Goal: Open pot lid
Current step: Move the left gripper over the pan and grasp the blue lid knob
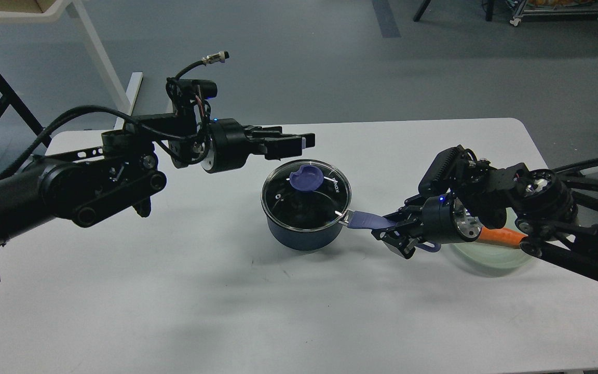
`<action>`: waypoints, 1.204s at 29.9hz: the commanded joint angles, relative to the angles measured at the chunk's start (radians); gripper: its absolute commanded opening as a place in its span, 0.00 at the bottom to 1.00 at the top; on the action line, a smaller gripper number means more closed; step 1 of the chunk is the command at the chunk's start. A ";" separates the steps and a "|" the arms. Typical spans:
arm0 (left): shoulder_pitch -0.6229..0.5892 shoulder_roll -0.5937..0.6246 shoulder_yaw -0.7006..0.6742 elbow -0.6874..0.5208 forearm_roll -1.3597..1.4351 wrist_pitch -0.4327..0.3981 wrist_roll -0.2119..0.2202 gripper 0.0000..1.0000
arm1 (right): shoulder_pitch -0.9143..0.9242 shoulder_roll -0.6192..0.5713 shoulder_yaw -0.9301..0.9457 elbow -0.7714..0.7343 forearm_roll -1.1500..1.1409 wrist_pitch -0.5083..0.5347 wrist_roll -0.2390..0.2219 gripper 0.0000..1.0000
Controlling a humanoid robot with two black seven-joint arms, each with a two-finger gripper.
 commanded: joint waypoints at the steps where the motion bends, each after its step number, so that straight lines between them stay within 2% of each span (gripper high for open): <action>1: -0.012 -0.019 0.071 0.000 0.130 0.065 -0.004 0.97 | -0.002 0.001 0.000 -0.002 -0.002 0.000 0.000 0.20; 6: -0.032 -0.043 0.159 0.012 0.246 0.143 -0.004 0.97 | -0.002 0.001 0.000 -0.002 0.000 0.000 0.000 0.20; 16: -0.024 -0.073 0.199 0.036 0.249 0.182 -0.004 0.95 | 0.001 0.003 0.000 0.000 0.000 0.000 0.000 0.20; 21: -0.023 -0.085 0.206 0.064 0.250 0.189 -0.004 0.89 | 0.002 0.003 0.000 0.000 0.000 0.002 0.000 0.20; 25: -0.021 -0.083 0.206 0.069 0.249 0.194 -0.004 0.78 | 0.002 0.003 0.000 0.000 0.000 0.002 0.000 0.20; 30: -0.023 -0.083 0.206 0.069 0.249 0.194 -0.004 0.52 | 0.002 0.003 0.000 0.000 0.000 0.000 0.000 0.20; 36: -0.023 -0.083 0.206 0.069 0.250 0.192 -0.002 0.40 | 0.016 0.003 0.000 0.005 0.003 0.000 0.000 0.20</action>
